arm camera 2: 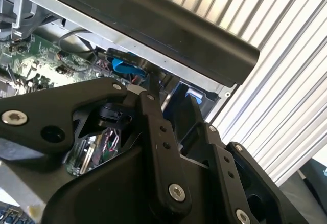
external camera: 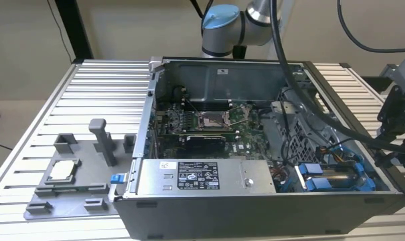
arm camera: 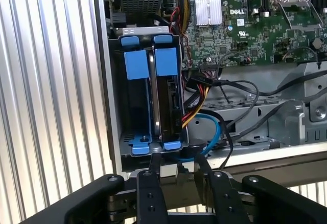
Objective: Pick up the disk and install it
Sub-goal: 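Insert the second disk wire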
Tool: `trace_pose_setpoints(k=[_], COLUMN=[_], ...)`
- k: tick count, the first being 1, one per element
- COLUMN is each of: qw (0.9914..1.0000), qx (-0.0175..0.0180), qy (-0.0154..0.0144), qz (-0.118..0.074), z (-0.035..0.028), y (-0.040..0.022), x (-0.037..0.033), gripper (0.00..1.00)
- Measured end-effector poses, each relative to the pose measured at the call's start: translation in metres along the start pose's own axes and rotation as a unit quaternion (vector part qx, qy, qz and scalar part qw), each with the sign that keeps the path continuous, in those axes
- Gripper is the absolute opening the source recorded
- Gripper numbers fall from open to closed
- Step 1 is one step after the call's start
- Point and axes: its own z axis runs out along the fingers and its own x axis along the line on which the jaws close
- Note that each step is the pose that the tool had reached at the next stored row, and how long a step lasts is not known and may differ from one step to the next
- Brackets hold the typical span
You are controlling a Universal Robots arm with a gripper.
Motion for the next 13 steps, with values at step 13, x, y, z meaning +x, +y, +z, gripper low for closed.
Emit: trace_pose_setpoints(k=[13], qw=[0.99766], qx=[-0.0097], qy=[0.0007], qz=[-0.068], z=[0.0001], y=[0.0001], x=[-0.0004], gripper=[1.0])
